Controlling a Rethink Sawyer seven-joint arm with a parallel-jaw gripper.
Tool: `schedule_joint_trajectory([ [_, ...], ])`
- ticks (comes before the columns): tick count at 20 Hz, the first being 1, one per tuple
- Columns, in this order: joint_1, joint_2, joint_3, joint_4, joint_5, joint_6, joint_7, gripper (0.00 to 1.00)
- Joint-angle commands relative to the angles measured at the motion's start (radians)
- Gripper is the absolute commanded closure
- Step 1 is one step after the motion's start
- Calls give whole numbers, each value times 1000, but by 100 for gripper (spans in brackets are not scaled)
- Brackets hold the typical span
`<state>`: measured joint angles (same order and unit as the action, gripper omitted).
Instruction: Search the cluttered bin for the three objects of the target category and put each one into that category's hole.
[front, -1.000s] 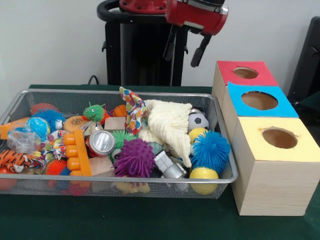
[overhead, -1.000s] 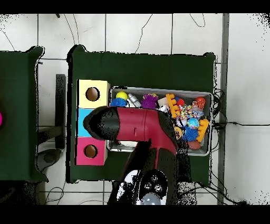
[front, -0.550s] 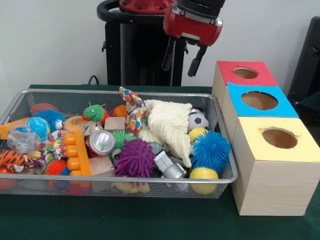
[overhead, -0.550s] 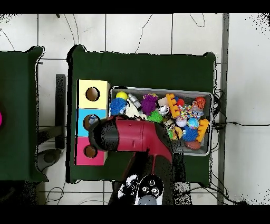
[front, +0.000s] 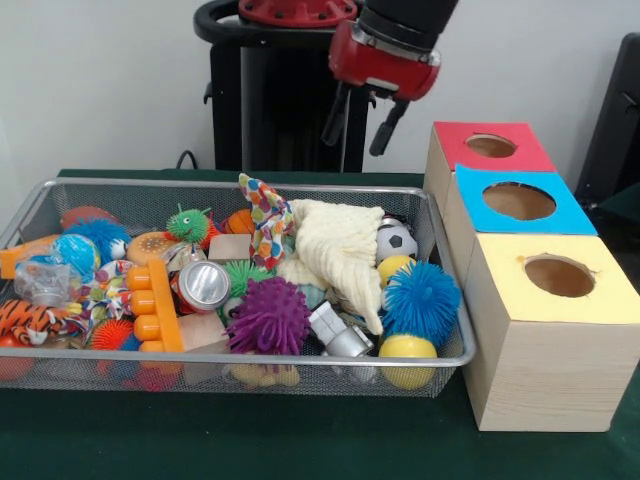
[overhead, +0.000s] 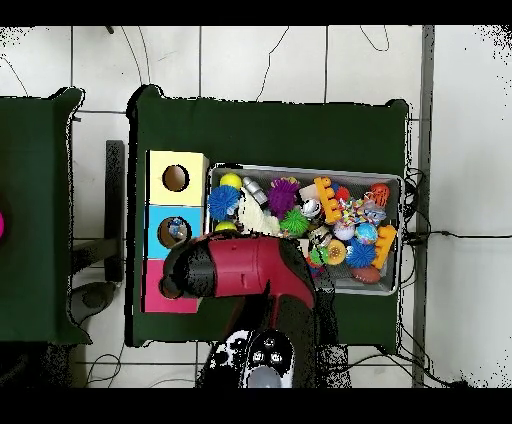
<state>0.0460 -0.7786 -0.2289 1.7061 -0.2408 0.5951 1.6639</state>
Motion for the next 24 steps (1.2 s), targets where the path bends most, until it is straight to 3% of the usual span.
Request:
schedule_joint_trajectory([
  [1,-238,-142,191,215,-87,9,-337,0],
  [3,-331,-195,258,244,-96,47,-451,0],
  [7,-534,-265,392,298,-96,53,-581,0],
  [13,-871,-208,619,316,-134,-14,-738,0],
  [16,-952,-155,680,286,-165,-10,-762,0],
  [24,-1078,-123,797,294,-205,-20,-765,0],
])
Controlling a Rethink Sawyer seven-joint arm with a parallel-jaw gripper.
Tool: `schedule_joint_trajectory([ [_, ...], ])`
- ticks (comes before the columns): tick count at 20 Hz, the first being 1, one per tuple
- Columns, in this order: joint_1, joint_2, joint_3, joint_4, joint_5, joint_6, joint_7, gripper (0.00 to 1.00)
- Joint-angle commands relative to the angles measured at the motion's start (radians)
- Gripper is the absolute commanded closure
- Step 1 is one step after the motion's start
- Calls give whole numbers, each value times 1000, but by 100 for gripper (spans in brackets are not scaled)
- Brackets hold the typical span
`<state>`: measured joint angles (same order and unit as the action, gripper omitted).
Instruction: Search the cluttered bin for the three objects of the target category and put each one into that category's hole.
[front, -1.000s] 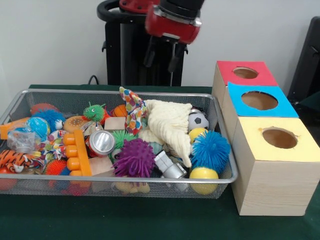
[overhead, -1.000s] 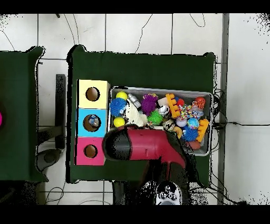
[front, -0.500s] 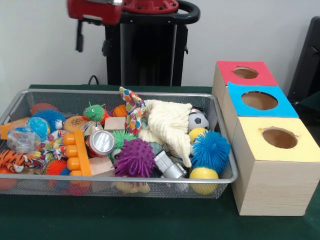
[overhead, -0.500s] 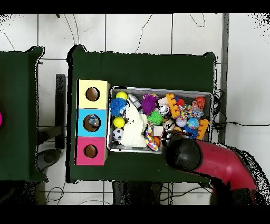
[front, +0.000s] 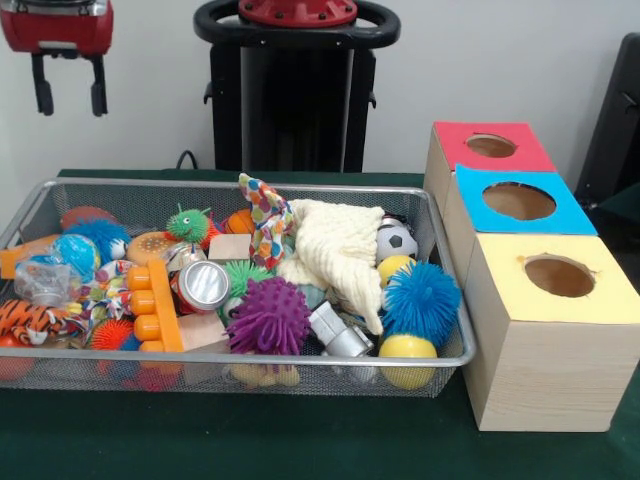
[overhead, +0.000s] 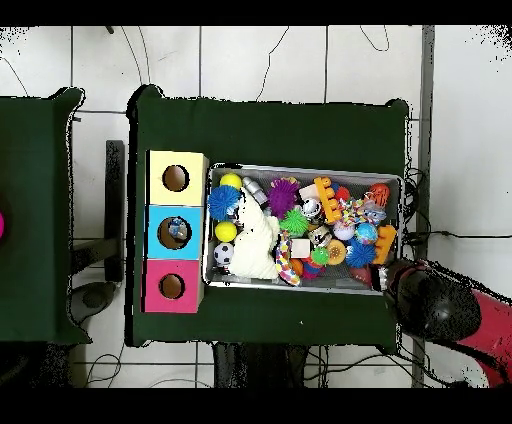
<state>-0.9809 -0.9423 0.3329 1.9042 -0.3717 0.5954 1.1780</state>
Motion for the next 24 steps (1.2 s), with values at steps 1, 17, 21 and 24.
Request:
schedule_joint_trajectory([
  [1,-52,35,241,95,-73,-10,-270,0],
  [17,-14,2,279,37,-142,-62,-79,0],
  [21,-11,15,265,5,-185,-78,-85,0],
  [24,-25,34,276,-10,-196,-104,-82,0],
])
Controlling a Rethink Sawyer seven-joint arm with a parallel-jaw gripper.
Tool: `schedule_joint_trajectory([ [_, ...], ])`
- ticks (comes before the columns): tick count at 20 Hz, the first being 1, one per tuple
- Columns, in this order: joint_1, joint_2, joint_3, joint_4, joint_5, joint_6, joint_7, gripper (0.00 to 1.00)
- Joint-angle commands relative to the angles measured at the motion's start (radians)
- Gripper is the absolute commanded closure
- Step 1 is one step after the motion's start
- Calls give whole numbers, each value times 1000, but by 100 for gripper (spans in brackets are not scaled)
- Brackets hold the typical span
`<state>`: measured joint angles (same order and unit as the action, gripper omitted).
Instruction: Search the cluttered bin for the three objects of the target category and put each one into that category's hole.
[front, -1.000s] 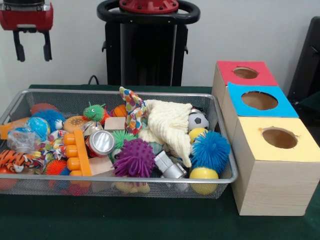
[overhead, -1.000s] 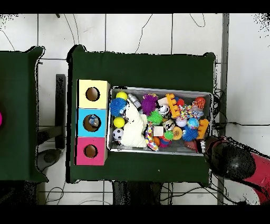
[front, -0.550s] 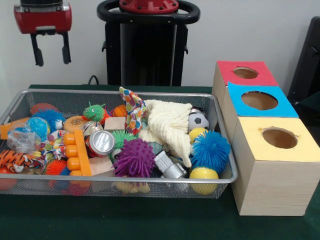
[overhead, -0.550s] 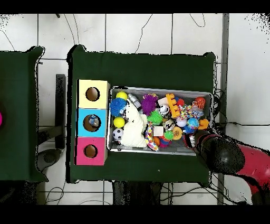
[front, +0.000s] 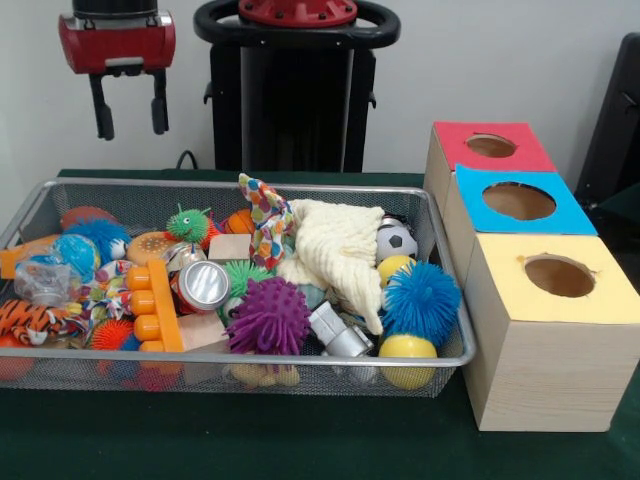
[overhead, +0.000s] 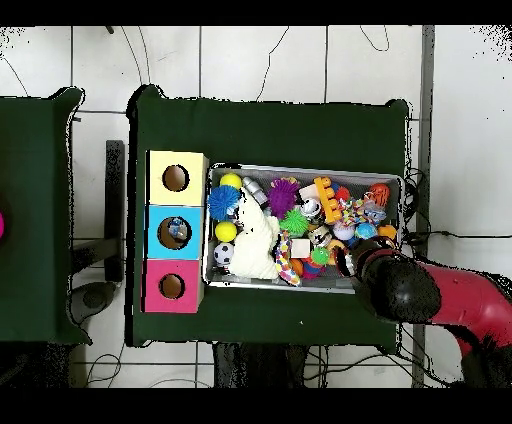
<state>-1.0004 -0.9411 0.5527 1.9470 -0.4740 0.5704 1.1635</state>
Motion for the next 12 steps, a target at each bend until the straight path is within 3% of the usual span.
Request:
schedule_joint_trajectory([
  [1,-7,45,57,-63,-101,-93,-62,0],
  [12,-64,118,134,-173,-74,-9,-135,0],
])
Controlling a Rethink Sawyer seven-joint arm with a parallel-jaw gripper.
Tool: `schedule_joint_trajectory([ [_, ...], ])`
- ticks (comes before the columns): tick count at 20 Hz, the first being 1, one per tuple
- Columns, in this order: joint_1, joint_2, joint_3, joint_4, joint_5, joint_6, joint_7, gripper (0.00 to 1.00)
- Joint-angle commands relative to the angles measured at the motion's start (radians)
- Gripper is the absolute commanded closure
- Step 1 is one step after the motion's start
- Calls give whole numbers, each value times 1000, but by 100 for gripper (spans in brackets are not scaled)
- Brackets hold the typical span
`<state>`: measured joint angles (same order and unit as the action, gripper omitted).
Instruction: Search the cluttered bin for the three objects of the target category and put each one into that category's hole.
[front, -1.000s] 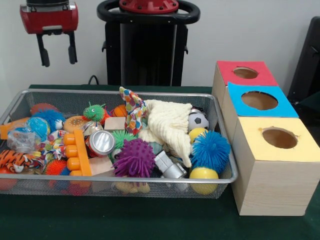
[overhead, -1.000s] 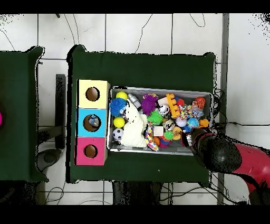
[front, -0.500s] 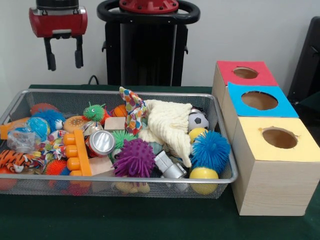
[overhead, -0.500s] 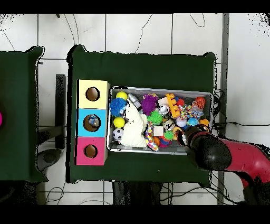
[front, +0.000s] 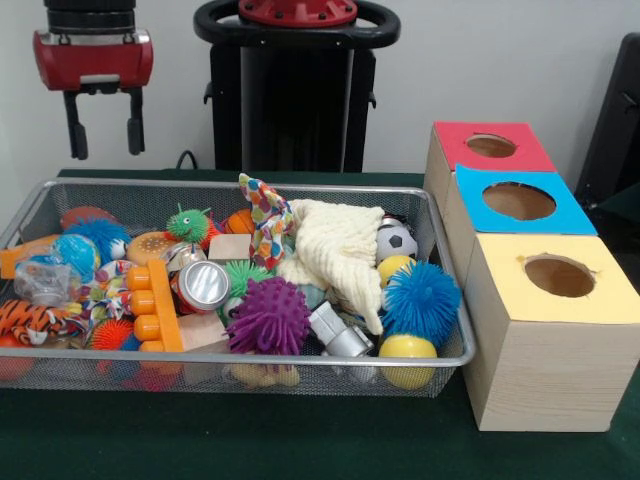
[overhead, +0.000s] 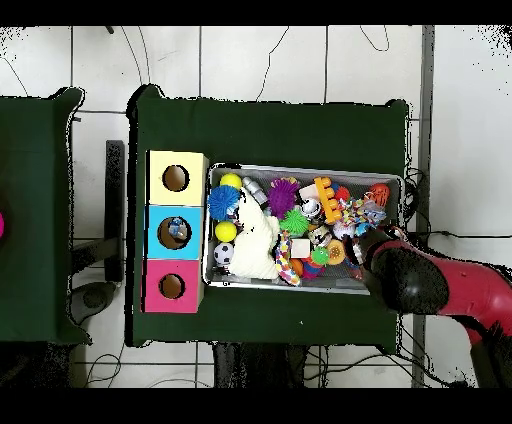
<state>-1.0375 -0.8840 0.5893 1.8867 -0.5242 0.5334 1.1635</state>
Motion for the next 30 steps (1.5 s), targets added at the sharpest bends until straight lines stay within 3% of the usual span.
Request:
schedule_joint_trajectory([
  [1,-30,63,105,-118,-23,36,-140,0],
  [12,-14,90,153,-213,-42,70,-159,0],
  [20,-41,117,203,-212,-42,30,-155,0],
  [30,46,164,92,-328,-123,25,-63,0],
])
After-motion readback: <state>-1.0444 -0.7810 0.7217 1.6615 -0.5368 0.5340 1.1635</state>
